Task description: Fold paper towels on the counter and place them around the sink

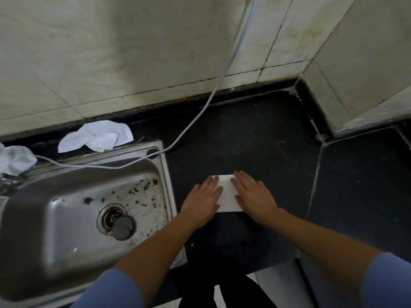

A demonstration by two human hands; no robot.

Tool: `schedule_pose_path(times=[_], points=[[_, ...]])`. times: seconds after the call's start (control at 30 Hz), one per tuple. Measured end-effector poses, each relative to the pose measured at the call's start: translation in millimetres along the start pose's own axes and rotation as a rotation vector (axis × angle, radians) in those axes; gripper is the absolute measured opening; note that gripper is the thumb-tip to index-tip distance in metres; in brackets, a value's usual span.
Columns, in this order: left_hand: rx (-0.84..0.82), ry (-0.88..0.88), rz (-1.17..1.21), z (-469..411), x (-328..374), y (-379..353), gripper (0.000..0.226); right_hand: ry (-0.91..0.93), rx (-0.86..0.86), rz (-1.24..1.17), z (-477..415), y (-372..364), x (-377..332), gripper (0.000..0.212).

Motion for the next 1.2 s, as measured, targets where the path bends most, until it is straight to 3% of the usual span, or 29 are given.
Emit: schedule_pose_path(times=[0.13, 0.33, 0.5, 0.7, 0.8, 0.97, 1.2], points=[[-0.090, -0.001, -0.104, 0.0, -12.7, -24.3, 0.066, 0.068, -0.274, 0.059, 12.4, -29.0, 6.2, 0.066], [-0.075, 0.007, -0.092, 3.2, -12.5, -24.0, 0.065, 0.110, -0.327, 0.054, 7.4, -17.1, 16.7, 0.065], [0.149, 0.042, -0.020, 25.1, -15.4, -7.2, 0.051, 0.049, -0.245, -0.022, -39.8, 9.0, 14.0, 0.055], [0.269, 0.210, 0.032, 78.0, -29.9, -1.6, 0.039, -0.010, -0.527, -0.122, -71.9, 7.0, 2.0, 0.045], [0.288, 0.288, 0.017, 102.0, -32.4, 4.1, 0.030, -0.019, -0.589, -0.199, -69.6, 7.0, -2.2, 0.041], [0.304, 0.316, 0.019, 111.4, -39.5, 28.3, 0.029, -0.043, -0.464, -0.335, -47.8, 39.2, 3.1, 0.019], [0.327, 0.117, -0.004, 78.6, -16.3, 82.3, 0.027, -0.078, -0.122, -0.207, 17.2, 94.3, 19.4, 0.021]])
Point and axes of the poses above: each hand's wrist, its own z-axis away from the middle knuckle, its own y-axis out of the back of the hand, x = y × z, the point moved 5 cm from there along -z, towards the middle knuckle, and after that the axes turned 10 degrees about z, right-handed, at the moved point
